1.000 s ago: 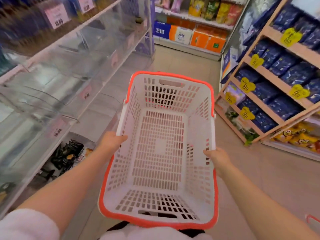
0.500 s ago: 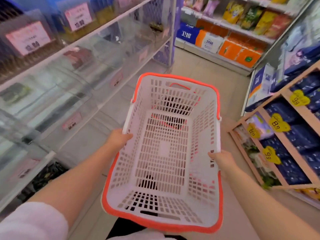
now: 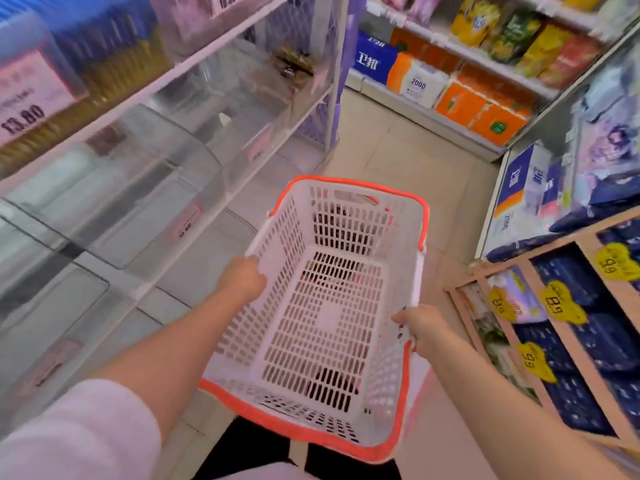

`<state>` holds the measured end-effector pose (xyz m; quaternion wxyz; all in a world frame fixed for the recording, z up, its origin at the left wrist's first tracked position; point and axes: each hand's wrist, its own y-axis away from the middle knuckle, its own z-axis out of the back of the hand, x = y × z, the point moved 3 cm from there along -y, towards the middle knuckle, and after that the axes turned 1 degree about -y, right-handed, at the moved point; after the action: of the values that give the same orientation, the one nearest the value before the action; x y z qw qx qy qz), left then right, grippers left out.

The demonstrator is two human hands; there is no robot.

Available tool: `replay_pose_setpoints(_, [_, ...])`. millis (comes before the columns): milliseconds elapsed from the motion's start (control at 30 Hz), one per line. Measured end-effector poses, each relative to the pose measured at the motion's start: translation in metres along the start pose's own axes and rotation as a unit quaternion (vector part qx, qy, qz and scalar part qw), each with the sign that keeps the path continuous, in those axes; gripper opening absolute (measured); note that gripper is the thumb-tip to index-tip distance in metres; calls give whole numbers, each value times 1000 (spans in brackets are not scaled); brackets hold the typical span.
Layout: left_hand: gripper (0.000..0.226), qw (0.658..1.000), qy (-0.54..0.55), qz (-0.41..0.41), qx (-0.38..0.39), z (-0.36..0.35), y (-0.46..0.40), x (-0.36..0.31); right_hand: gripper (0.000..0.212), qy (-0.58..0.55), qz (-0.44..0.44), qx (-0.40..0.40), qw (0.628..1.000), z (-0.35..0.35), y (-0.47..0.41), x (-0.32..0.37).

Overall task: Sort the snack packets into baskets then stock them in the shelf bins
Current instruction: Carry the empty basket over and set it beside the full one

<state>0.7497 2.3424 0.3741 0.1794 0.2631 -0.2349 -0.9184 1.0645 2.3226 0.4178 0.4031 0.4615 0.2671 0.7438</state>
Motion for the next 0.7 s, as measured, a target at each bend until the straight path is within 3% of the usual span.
replay_pose_setpoints(67, [41, 998, 5, -58, 28, -9, -1, -20, 8, 37, 3, 7, 999, -12, -14, 24])
replay_pose_setpoints(200, [35, 974, 91, -142, 149, -30, 13, -68, 24, 78, -12, 23, 997, -41, -44, 50])
replay_pose_setpoints(433, [40, 942, 156, -115, 275, -68, 21, -121, 20, 131, -58, 85, 986, -77, -94, 52])
replay_pose_setpoints(700, [18, 977, 139, -53, 154, -91, 20, -116, 17, 235, -79, 241, 938, -97, -100, 61])
